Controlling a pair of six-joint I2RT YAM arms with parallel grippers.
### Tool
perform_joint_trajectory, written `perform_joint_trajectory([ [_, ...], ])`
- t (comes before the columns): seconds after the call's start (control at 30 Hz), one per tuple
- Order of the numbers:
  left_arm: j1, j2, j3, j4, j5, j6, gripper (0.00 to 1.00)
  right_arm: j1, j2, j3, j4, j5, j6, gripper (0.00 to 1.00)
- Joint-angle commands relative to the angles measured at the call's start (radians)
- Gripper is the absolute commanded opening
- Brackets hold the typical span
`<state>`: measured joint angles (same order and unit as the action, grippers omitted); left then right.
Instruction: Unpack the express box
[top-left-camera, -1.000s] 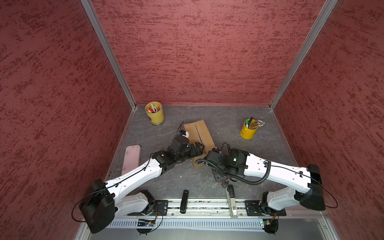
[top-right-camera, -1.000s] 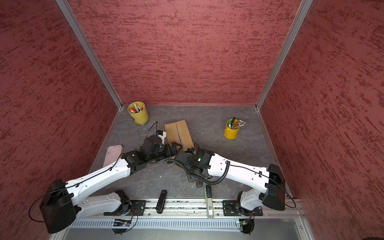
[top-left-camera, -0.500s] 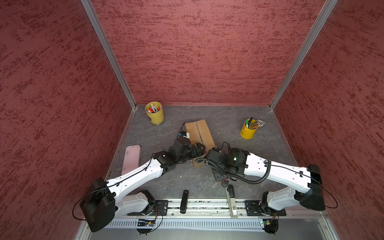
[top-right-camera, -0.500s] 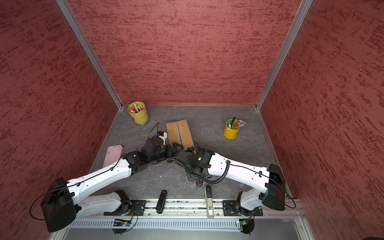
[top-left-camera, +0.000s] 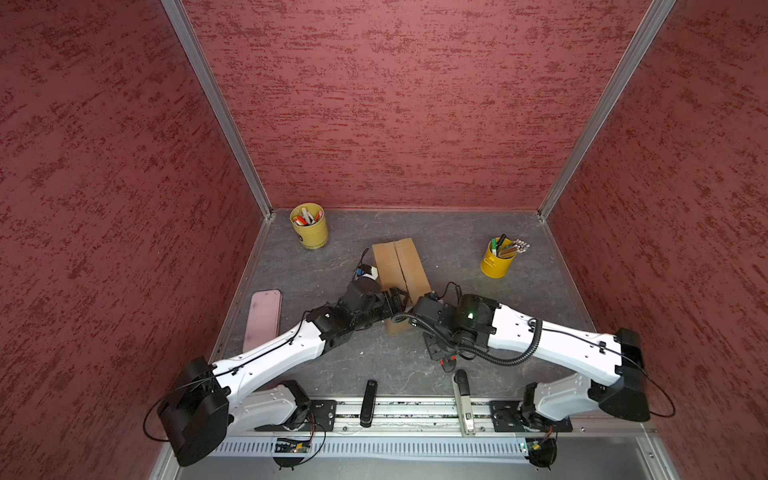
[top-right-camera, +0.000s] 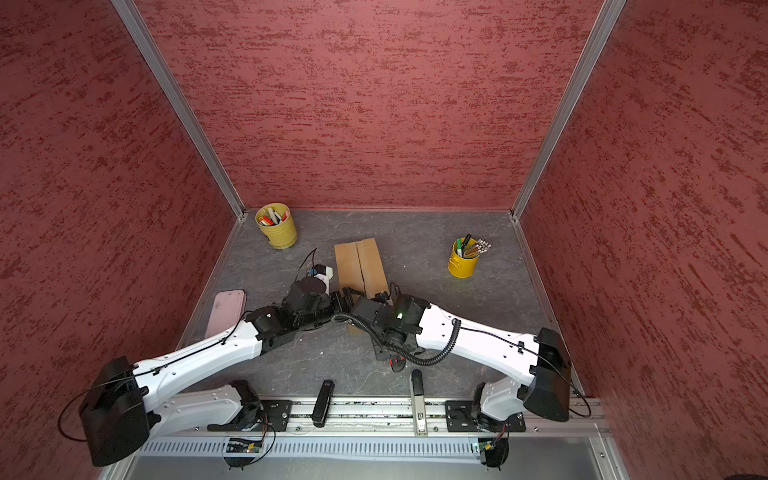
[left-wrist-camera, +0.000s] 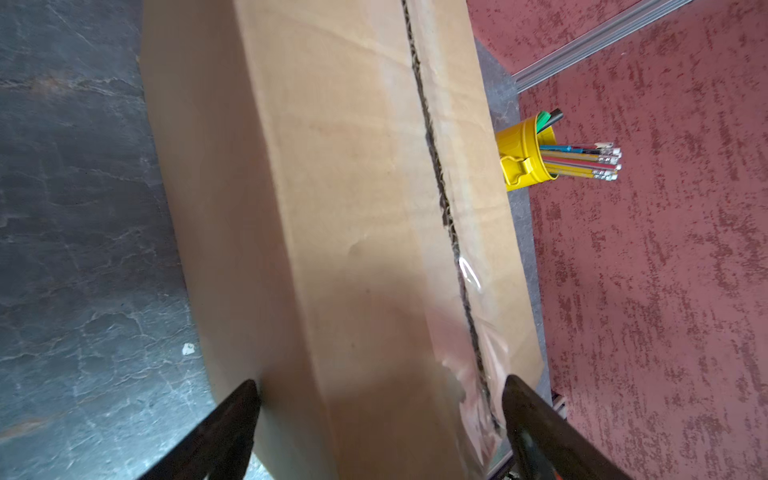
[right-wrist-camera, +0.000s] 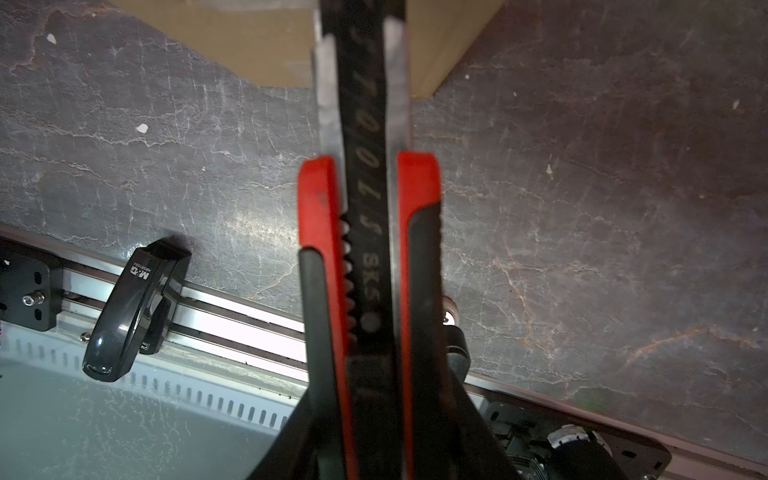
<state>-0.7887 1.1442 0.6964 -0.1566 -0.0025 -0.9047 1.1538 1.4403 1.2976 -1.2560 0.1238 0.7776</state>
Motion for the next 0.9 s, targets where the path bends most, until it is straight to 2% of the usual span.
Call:
perform_joint_trajectory([
  [0.0, -0.017, -0.033, -0.019, 0.076, 0.010, -0.028, 0.88, -0.003, 0.008, 0.025, 0.031, -0.014, -0.009, 0.00],
  [0.17, -0.026, -0.043, -0.032, 0.084, 0.008, -0.040, 0.81, -0.006, 0.008, 0.024, 0.036, -0.016, -0.014, 0.00],
  [0.87, -0.065, -0.023, -0.029, 0.101, -0.007, -0.034, 0.83, -0.011, 0.056, 0.062, 0.042, -0.035, -0.043, 0.00],
])
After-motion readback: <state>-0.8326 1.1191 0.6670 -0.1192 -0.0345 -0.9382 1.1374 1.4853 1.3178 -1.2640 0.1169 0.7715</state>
